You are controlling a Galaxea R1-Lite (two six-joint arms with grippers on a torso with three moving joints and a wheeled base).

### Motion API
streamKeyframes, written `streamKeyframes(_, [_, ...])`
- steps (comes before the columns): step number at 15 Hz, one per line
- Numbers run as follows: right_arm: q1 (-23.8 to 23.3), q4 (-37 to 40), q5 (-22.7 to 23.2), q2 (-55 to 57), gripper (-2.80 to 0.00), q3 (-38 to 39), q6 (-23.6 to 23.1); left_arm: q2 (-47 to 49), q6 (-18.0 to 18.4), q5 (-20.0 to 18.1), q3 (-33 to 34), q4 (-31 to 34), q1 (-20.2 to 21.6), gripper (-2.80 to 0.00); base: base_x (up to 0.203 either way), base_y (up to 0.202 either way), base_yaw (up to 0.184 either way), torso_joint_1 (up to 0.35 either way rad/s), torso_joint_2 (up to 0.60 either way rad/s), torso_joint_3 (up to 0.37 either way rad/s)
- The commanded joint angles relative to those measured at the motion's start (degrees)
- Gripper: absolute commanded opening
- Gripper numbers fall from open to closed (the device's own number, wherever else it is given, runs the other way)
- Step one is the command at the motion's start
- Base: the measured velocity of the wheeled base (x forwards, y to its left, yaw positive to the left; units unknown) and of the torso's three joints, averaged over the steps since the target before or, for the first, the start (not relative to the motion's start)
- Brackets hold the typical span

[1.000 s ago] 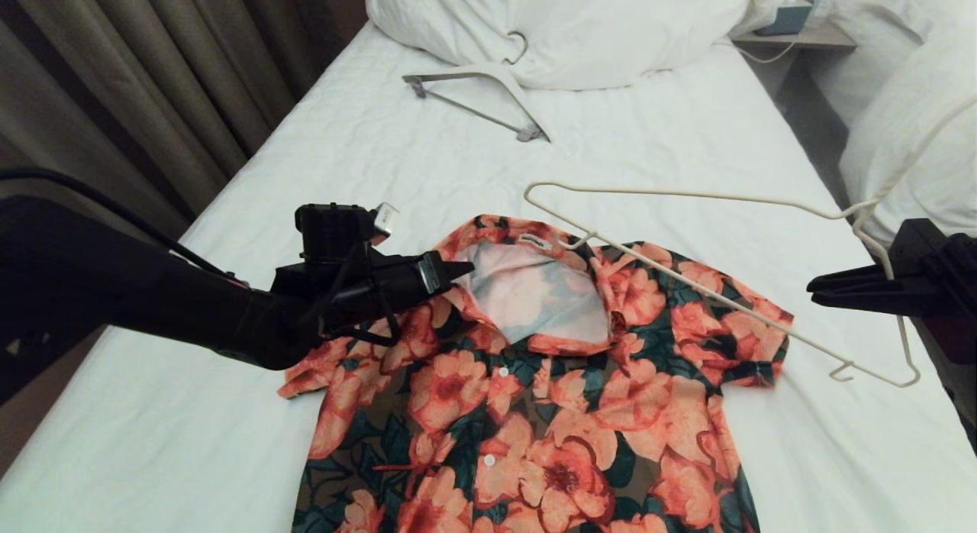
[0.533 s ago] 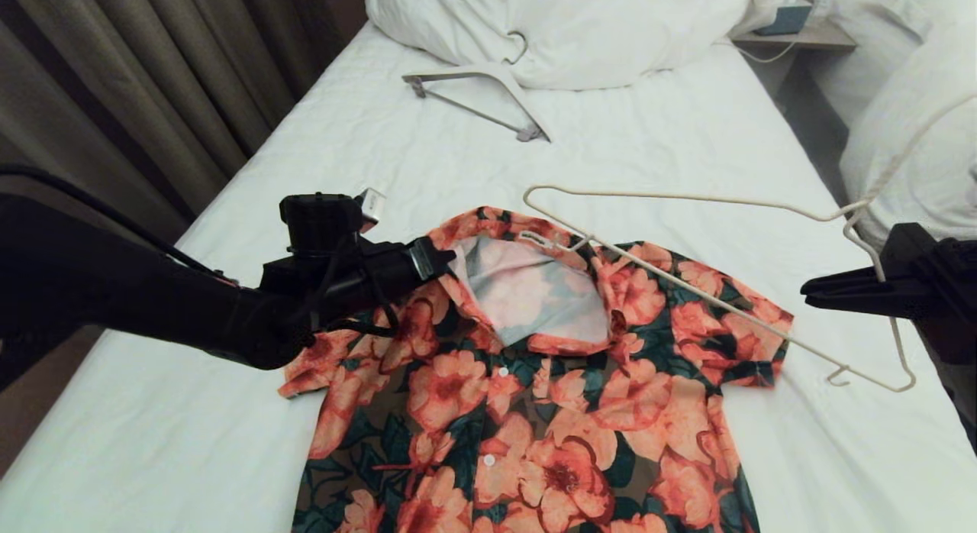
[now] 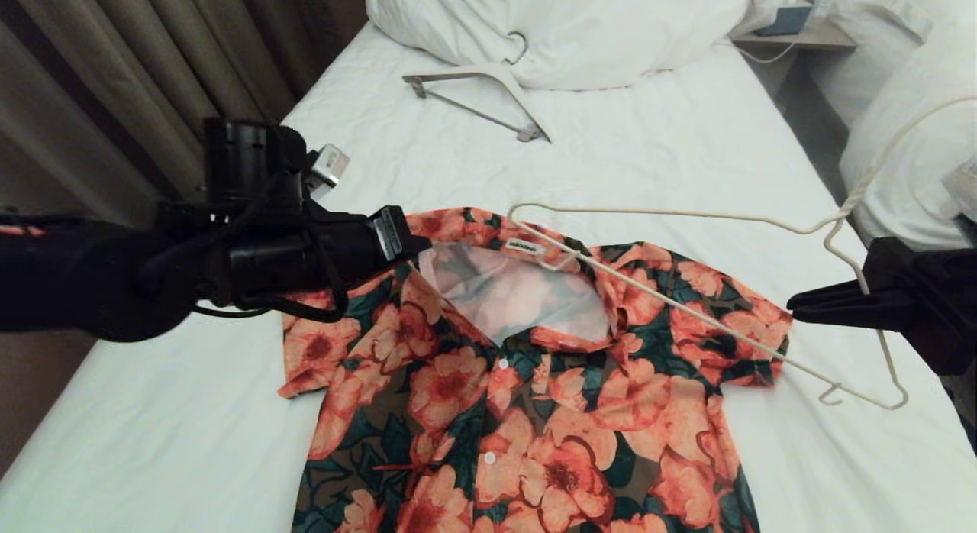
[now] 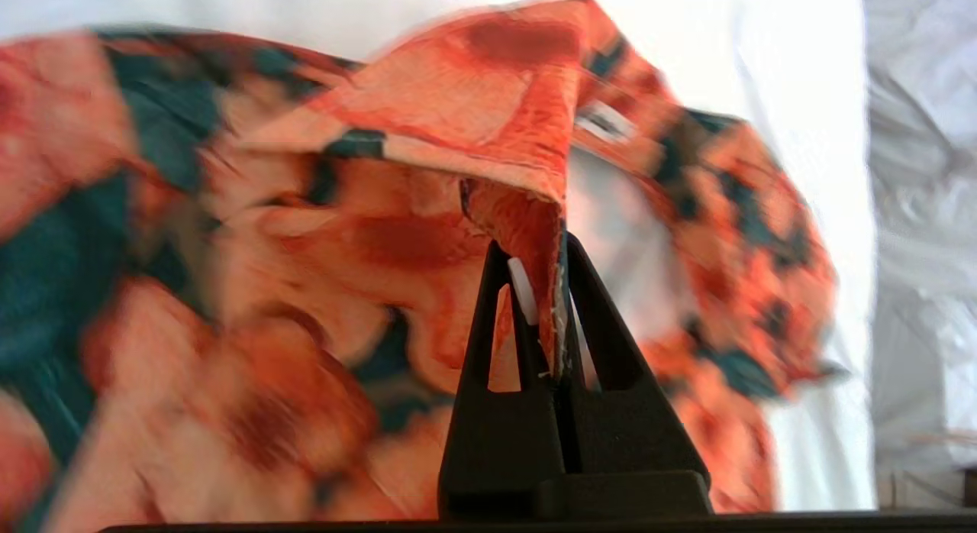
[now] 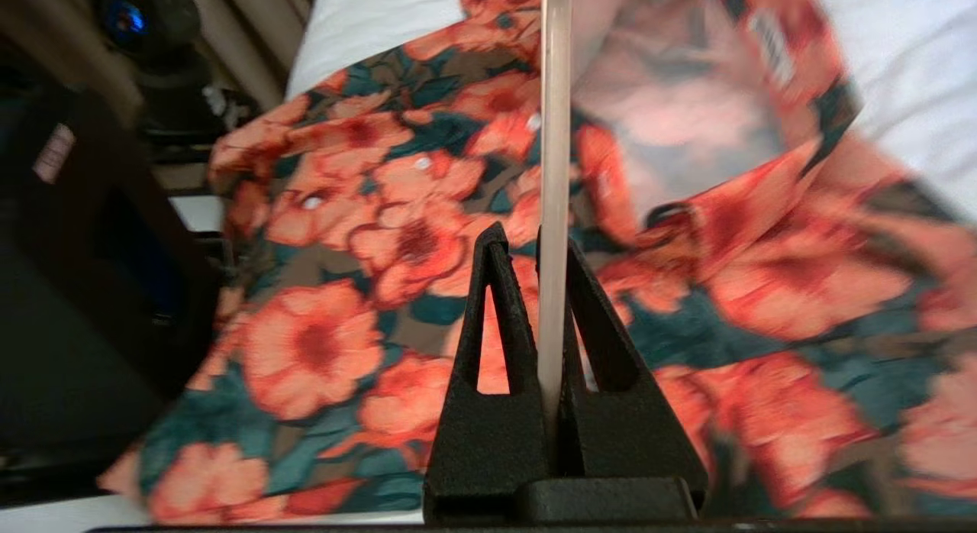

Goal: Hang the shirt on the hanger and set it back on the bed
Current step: Hook one side of the shirt onto the hanger

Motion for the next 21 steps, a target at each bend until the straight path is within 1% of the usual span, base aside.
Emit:
streamKeyframes(1, [0.0,0.7,0.1,0.8,-2.8,0.2,-0.4,-5.3,-0.1,1.9,-3.4,4.4,-3.7,-2.8,0.0,0.0,0.0,0.0,0.0,0.0])
streamKeyframes(2, [0.0,0.7,-0.3,1.5,-2.8,0.4,-0.4,-5.7,-0.1,3.0,-4.8,6.5,-5.4,-2.8,0.0,0.0,0.0,0.0,0.0,0.0])
streamKeyframes(3, [0.2,0.6,-0.6,2.5,-2.8,0.5,-0.4,-5.9,-0.1,5.0,-6.5,8.5,-8.0,-2.8,0.0,0.0,0.0,0.0,0.0,0.0])
streamKeyframes(4, [0.7,0.5,-0.7,4.0,-2.8,0.1,-0.4,-6.0,-0.1,6.8,-7.4,9.4,-10.1,-2.8,0.0,0.0,0.0,0.0,0.0,0.0])
streamKeyframes(5, [1.5,0.3,-1.0,5.9,-2.8,-1.0,-0.4,-6.0,-0.1,7.8,-7.9,9.8,-11.8,-2.8,0.0,0.0,0.0,0.0,0.0,0.0])
streamKeyframes(9, [5.2,-0.1,-2.1,12.3,-2.8,-5.6,-0.4,-5.5,0.1,8.8,-9.0,10.0,-14.8,-2.8,0.0,0.0,0.0,0.0,0.0,0.0])
streamKeyframes(11, [7.0,-0.1,-2.1,14.7,-2.8,-6.6,-0.4,-3.9,1.3,8.9,-9.9,9.9,-15.5,-2.8,0.0,0.0,0.0,0.0,0.0,0.0])
streamKeyframes(12, [7.5,-0.2,-2.1,15.3,-2.8,-6.8,-0.4,-3.2,1.4,9.8,-10.7,10.0,-16.4,-2.8,0.0,0.0,0.0,0.0,0.0,0.0])
streamKeyframes(15, [7.6,-0.2,-2.1,15.8,-2.8,-7.4,-0.4,-2.9,1.5,14.3,-11.7,10.0,-22.6,-2.8,0.0,0.0,0.0,0.0,0.0,0.0])
streamKeyframes(16, [7.6,-0.1,-2.1,15.5,-2.8,-7.5,-0.4,-2.6,1.5,15.4,-12.4,10.1,-25.4,-2.8,0.0,0.0,0.0,0.0,0.0,0.0])
streamKeyframes(17, [7.5,-0.1,-2.1,15.1,-2.8,-7.5,-0.4,-2.0,1.6,16.5,-13.5,10.3,-27.9,-2.8,0.0,0.0,0.0,0.0,0.0,0.0])
streamKeyframes(19, [7.2,-0.1,-2.1,14.5,-2.8,-7.5,-0.4,-0.2,1.5,19.1,-17.6,13.2,-33.1,-2.8,0.0,0.0,0.0,0.0,0.0,0.0])
streamKeyframes(20, [6.8,0.0,-2.1,14.0,-2.8,-7.1,-0.4,1.2,1.4,19.9,-19.3,14.3,-35.1,-2.8,0.0,0.0,0.0,0.0,0.0,0.0])
streamKeyframes(21, [6.8,0.0,-2.1,13.2,-2.8,-6.4,-0.4,3.4,1.4,20.2,-20.5,14.5,-35.9,-2.8,0.0,0.0,0.0,0.0,0.0,0.0])
